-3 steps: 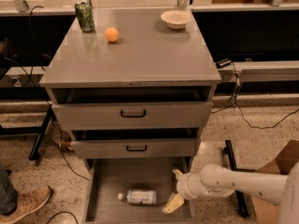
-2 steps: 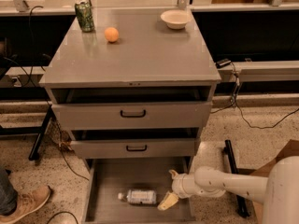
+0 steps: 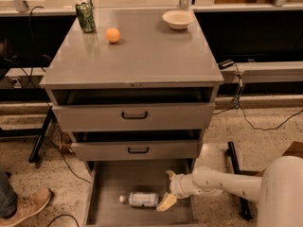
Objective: Pick blue plastic bottle from bottom drawer and place on counter
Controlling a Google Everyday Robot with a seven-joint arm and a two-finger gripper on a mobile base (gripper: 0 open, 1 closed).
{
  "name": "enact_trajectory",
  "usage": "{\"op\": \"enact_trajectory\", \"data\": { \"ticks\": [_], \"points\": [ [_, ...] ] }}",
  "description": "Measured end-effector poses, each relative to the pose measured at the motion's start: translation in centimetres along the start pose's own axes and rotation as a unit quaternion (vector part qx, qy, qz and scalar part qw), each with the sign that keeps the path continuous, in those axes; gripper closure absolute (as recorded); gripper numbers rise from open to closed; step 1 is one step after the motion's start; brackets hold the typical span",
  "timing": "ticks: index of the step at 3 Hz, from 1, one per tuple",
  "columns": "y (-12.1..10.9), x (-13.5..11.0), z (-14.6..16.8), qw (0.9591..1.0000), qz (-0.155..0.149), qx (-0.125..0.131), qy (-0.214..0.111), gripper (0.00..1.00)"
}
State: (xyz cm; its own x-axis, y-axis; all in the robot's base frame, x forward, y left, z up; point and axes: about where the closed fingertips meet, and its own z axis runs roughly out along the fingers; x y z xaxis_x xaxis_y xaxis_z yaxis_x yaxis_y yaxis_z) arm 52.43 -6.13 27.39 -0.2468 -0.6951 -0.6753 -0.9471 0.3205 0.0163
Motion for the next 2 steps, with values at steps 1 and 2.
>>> {"op": "enact_trajectory", "data": {
  "ticks": [1,2],
  "points": [
    [-1.4,-1.3,3.6,0.9986,-0.051,-0.014,-0.001,0.00],
    [-3.2,-1.7,6.9,0.9971,-0.072,-0.025,-0.002,0.00]
  ]
}}
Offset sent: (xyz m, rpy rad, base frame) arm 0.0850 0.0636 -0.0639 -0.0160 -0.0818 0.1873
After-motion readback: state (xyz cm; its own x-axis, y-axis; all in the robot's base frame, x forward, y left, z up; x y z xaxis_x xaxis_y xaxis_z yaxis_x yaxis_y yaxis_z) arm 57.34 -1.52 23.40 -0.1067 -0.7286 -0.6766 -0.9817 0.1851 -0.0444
